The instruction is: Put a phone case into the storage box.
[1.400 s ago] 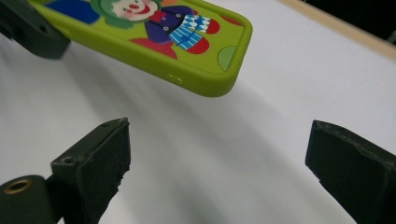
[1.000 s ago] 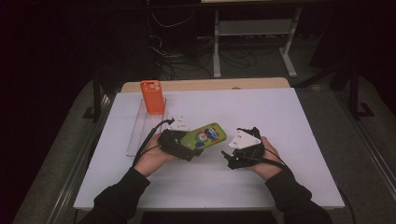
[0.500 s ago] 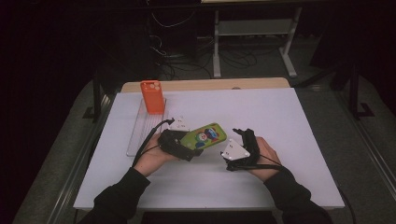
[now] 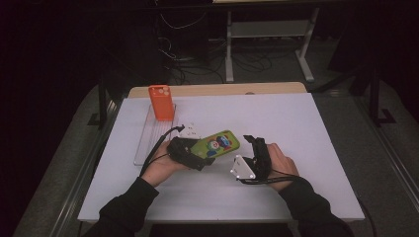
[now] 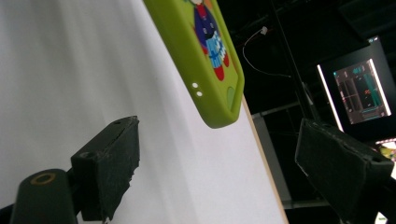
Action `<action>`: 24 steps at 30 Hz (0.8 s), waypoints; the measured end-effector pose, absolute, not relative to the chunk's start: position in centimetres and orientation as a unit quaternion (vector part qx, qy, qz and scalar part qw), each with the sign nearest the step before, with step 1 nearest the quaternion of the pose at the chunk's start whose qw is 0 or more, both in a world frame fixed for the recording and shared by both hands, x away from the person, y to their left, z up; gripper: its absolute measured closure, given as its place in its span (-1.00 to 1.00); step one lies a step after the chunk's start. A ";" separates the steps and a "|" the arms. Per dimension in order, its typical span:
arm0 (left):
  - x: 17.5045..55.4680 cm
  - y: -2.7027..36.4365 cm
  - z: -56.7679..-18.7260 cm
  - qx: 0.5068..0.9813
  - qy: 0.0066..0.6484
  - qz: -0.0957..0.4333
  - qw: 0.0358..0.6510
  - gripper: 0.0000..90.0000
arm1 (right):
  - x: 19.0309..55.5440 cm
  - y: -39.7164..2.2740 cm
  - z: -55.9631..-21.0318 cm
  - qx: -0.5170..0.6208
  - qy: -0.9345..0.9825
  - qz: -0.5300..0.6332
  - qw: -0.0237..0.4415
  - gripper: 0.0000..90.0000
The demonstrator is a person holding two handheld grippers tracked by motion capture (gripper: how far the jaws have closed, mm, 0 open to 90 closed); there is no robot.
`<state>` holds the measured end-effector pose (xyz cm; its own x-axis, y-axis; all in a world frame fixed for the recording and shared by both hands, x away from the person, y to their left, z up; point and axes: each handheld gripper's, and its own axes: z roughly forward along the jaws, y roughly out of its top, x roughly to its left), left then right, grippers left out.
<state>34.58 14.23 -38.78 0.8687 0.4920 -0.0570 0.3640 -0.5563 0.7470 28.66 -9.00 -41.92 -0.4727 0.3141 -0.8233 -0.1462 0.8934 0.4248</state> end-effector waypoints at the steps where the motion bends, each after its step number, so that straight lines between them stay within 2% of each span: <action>1: 34.6 14.2 -38.8 0.879 0.242 0.080 0.402 -0.67 | 28.6 -8.9 -42.0 0.045 0.827 0.221 0.515 -0.72; 9: 34.6 14.3 -38.7 0.883 0.234 0.081 0.398 -0.66 | 28.1 -8.1 -42.6 -0.014 0.805 0.187 0.563 -0.63; 12: 34.4 14.1 -38.8 0.878 0.240 0.072 0.407 -0.66 | 27.8 -7.8 -43.0 -0.022 0.803 0.180 0.568 -0.58; 24: 34.2 13.8 -38.8 0.889 0.213 0.066 0.401 -0.66 | 27.3 -6.5 -43.5 -0.053 0.779 0.176 0.599 -0.15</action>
<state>34.21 13.75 -38.83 0.9005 0.4316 -0.0533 0.3258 -0.5883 0.7401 27.28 -6.53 -43.47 -0.2758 0.1272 -0.9528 -0.2938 0.9326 0.2096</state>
